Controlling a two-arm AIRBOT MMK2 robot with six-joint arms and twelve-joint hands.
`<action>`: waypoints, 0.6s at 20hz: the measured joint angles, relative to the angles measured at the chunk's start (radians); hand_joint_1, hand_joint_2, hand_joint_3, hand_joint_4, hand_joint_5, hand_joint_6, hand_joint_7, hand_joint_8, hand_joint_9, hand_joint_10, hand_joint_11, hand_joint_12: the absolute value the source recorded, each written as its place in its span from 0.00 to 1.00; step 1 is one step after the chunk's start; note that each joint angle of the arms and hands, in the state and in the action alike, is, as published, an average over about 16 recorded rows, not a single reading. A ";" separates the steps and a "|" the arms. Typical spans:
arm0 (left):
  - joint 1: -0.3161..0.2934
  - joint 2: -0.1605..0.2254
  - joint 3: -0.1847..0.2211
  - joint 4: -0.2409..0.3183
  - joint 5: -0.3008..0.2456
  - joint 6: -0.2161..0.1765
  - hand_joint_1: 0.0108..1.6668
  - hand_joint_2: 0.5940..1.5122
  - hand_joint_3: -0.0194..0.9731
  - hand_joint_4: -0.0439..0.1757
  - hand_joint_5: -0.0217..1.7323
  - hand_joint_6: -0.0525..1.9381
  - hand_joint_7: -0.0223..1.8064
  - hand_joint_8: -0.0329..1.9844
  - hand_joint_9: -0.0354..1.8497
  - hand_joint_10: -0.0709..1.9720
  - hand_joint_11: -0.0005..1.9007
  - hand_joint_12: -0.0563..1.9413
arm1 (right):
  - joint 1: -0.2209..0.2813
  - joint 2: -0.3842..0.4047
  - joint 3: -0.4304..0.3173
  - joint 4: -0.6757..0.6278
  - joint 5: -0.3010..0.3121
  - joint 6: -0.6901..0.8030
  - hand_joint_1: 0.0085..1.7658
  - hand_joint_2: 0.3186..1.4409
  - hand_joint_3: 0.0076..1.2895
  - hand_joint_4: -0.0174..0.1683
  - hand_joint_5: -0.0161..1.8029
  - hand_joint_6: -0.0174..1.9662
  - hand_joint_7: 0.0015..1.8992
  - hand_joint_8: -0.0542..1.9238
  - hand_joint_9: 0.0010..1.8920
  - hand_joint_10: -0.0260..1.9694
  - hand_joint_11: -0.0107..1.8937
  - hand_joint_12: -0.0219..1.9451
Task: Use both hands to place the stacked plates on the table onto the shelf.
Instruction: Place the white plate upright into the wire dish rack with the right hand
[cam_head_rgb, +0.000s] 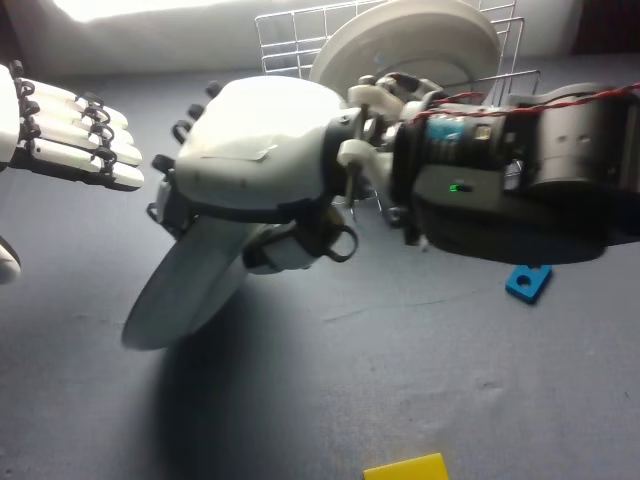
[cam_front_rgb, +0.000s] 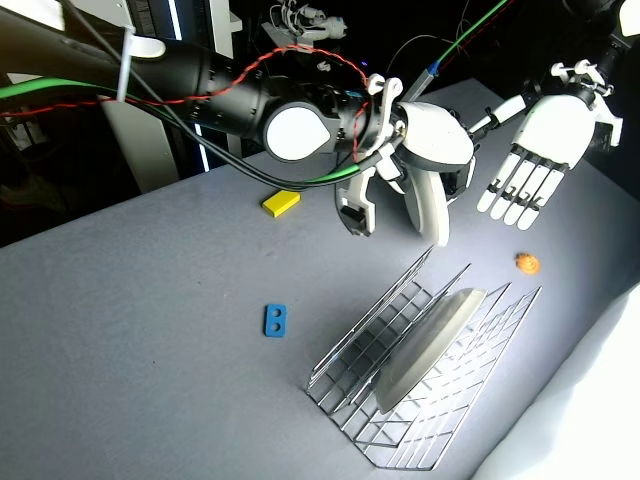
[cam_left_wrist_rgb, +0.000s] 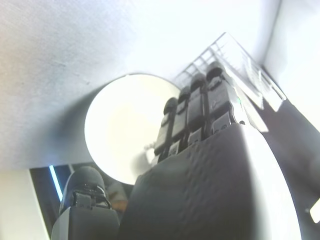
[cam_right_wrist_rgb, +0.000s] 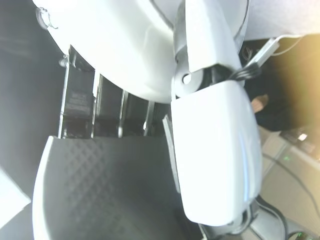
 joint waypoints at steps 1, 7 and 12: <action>0.000 0.000 0.000 -0.001 0.000 -0.002 0.00 0.52 0.04 0.22 0.02 0.03 0.02 0.01 0.03 0.04 0.01 0.03 | 0.008 0.015 -0.011 -0.024 -0.003 0.045 0.76 0.58 0.00 0.10 0.51 0.48 0.58 0.39 0.57 0.49 0.50 0.52; 0.001 0.000 -0.001 -0.003 0.000 -0.009 0.00 0.52 0.04 0.22 0.02 0.03 0.02 0.01 0.03 0.04 0.01 0.03 | 0.077 0.099 -0.055 -0.174 -0.041 0.347 0.77 0.58 0.00 0.09 0.51 0.48 0.59 0.39 0.57 0.49 0.50 0.52; 0.000 0.000 -0.004 -0.004 -0.005 -0.008 0.00 0.52 0.04 0.22 0.02 0.03 0.02 0.01 0.03 0.04 0.01 0.03 | 0.152 0.157 -0.063 -0.304 -0.085 0.623 0.77 0.58 0.00 0.09 0.52 0.48 0.59 0.38 0.57 0.48 0.50 0.51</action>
